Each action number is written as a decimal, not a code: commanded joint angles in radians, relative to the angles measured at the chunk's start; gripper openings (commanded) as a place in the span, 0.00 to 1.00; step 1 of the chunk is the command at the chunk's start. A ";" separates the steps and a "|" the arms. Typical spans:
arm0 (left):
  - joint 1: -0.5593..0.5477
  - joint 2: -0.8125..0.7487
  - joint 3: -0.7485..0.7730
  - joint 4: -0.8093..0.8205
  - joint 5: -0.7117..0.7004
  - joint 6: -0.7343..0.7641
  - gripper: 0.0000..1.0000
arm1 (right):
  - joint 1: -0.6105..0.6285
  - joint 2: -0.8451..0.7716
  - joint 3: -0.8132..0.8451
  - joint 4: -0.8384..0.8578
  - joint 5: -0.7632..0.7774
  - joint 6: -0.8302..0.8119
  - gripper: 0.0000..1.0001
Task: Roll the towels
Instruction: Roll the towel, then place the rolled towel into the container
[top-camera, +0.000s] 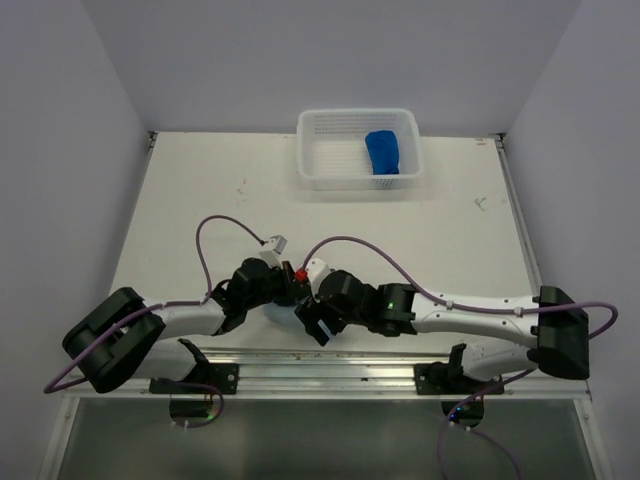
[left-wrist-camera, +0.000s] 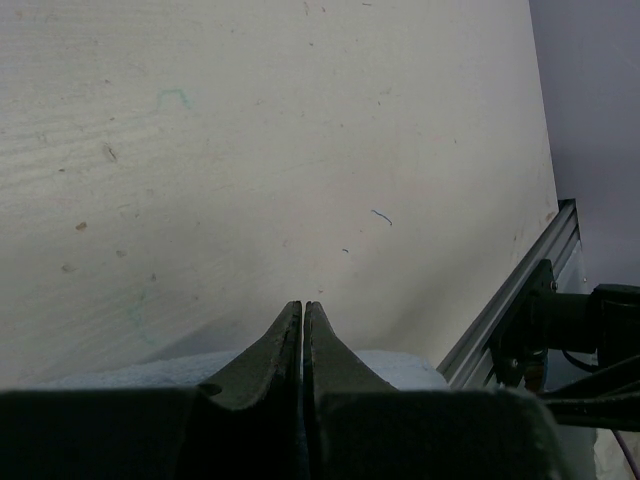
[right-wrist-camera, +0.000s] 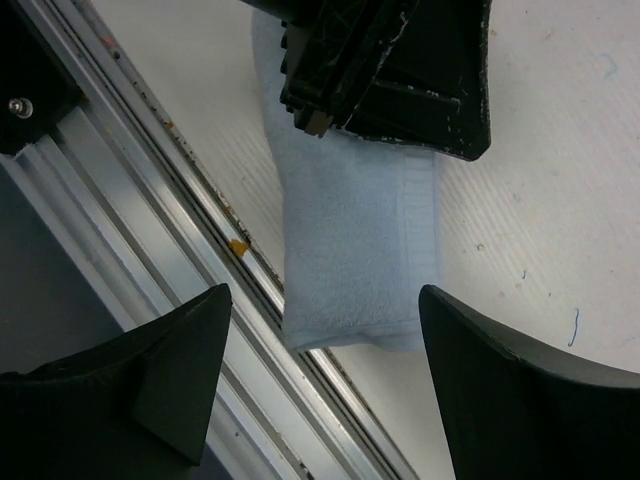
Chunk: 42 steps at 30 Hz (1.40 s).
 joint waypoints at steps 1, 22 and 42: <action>0.004 -0.003 0.024 0.000 -0.021 0.021 0.07 | -0.054 0.019 -0.014 0.083 -0.100 -0.044 0.80; 0.004 -0.022 0.035 -0.022 -0.013 0.031 0.07 | -0.115 0.153 -0.121 0.295 -0.153 -0.041 0.84; 0.004 -0.038 0.046 -0.023 0.021 0.030 0.08 | -0.106 0.199 -0.216 0.411 -0.012 0.039 0.81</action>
